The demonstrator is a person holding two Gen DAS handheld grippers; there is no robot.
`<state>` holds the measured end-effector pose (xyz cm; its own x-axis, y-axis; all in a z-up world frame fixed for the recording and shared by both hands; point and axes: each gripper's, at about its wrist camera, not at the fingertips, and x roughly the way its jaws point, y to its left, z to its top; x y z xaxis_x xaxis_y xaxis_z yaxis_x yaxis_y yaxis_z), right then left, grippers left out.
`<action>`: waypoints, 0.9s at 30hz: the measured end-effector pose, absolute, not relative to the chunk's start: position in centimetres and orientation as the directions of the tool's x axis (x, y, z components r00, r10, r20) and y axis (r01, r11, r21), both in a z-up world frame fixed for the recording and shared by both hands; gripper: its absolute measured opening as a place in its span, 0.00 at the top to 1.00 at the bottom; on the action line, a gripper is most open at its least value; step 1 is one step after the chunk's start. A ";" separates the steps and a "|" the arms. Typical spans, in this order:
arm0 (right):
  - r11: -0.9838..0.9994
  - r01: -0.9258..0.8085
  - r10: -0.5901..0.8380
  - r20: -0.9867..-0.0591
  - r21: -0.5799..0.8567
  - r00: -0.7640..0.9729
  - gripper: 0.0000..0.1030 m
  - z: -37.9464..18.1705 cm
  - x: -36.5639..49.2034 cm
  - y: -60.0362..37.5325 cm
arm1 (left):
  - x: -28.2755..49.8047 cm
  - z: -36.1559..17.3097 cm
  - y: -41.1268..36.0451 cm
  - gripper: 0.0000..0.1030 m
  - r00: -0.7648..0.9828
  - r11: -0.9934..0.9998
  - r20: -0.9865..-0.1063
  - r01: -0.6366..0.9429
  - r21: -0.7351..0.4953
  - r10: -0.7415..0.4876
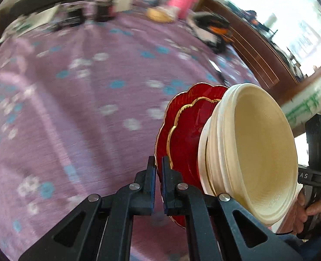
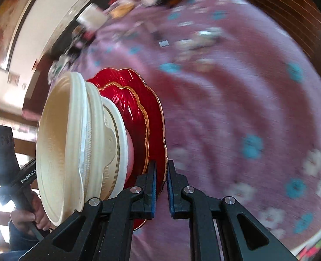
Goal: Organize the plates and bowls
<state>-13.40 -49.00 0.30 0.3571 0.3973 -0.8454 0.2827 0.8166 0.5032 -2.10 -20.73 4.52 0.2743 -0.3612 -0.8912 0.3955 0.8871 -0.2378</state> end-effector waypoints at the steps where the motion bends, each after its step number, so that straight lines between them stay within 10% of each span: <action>1: 0.824 0.260 0.408 -0.845 0.504 0.346 0.91 0.2 -12.6 -47.9 | -2.1 4.6 -19.3 0.97 0.286 0.899 -0.891 0.369 -0.237 -0.352; 27: 0.867 0.095 0.444 -0.843 0.490 0.304 0.90 -0.2 -1.9 -34.4 | -1.6 3.9 -6.1 0.92 0.396 0.967 -0.882 0.123 -0.225 -0.256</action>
